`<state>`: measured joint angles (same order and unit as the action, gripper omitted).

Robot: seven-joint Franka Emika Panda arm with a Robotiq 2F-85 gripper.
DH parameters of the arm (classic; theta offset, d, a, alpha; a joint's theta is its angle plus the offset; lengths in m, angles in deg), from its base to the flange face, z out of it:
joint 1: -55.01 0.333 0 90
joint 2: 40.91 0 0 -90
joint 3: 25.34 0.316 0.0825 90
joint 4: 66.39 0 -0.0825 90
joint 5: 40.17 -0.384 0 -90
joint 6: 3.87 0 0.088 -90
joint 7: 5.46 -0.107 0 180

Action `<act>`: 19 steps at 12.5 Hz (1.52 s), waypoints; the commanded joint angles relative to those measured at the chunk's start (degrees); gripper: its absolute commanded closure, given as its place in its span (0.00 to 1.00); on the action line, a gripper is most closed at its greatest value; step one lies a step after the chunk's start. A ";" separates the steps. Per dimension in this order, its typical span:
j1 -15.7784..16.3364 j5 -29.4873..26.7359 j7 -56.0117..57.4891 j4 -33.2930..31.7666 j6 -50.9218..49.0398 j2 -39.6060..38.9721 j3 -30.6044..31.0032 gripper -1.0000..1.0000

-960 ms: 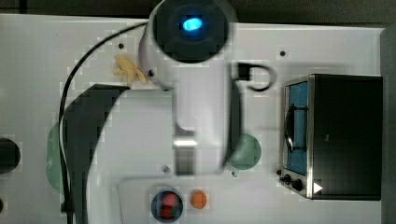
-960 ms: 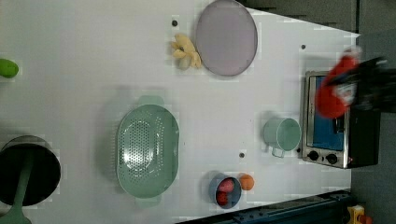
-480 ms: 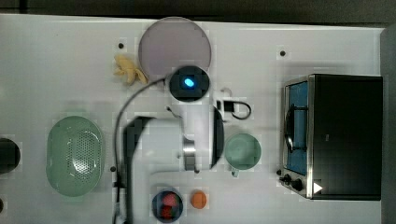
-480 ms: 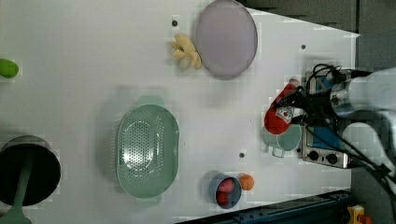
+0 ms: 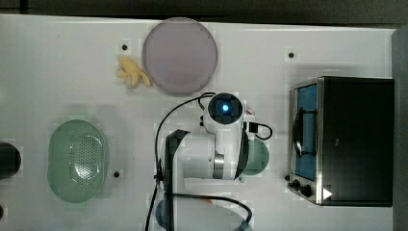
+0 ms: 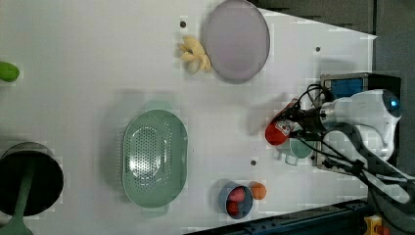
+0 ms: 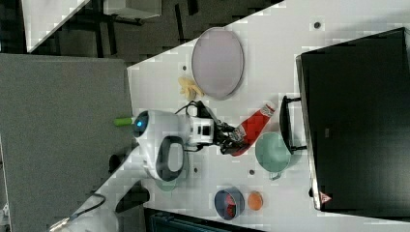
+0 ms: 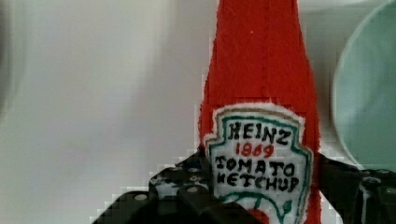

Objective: Pick Ketchup from oven and place it on table.

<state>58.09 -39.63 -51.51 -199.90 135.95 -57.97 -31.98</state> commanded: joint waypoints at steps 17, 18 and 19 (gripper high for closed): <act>-0.05 -1.31 -1.97 19.13 -27.26 23.74 2.30 0.00; -0.04 -1.31 -1.97 22.43 -30.02 24.16 2.38 0.00; -0.04 -1.29 -1.89 25.70 -32.99 24.23 2.40 0.00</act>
<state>58.53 -41.03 -51.62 -173.32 105.39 -32.47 -29.06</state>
